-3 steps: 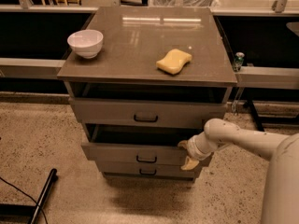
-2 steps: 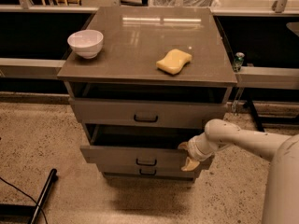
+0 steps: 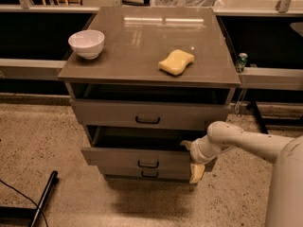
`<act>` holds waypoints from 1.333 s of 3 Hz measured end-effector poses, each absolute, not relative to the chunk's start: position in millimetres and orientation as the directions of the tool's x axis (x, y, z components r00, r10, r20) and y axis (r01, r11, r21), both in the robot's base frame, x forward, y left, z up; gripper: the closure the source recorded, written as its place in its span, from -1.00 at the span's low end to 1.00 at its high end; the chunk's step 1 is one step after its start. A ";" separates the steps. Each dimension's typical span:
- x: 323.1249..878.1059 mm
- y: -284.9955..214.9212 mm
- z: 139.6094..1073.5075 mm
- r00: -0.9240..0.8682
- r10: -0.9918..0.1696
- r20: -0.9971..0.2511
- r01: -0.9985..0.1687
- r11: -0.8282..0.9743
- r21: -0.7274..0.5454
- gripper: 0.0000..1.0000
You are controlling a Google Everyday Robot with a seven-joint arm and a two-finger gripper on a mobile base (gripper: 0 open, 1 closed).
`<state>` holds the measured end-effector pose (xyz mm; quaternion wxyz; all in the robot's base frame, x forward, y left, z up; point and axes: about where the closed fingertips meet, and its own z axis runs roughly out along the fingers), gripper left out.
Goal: Open middle drawer
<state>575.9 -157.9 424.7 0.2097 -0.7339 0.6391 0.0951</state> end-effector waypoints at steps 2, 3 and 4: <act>567.3 -154.5 420.3 0.130 -0.917 -0.377 -0.985 -0.077 -0.153 -1.00; 540.9 -153.5 416.8 0.066 -0.952 -0.299 -0.993 -0.035 -0.108 -0.61; 532.3 -152.8 415.7 0.049 -0.958 -0.282 -0.995 -0.022 -0.099 -0.19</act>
Offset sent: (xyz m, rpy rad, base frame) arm -0.0318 0.0101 -0.0116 -0.1461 0.1100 -0.1006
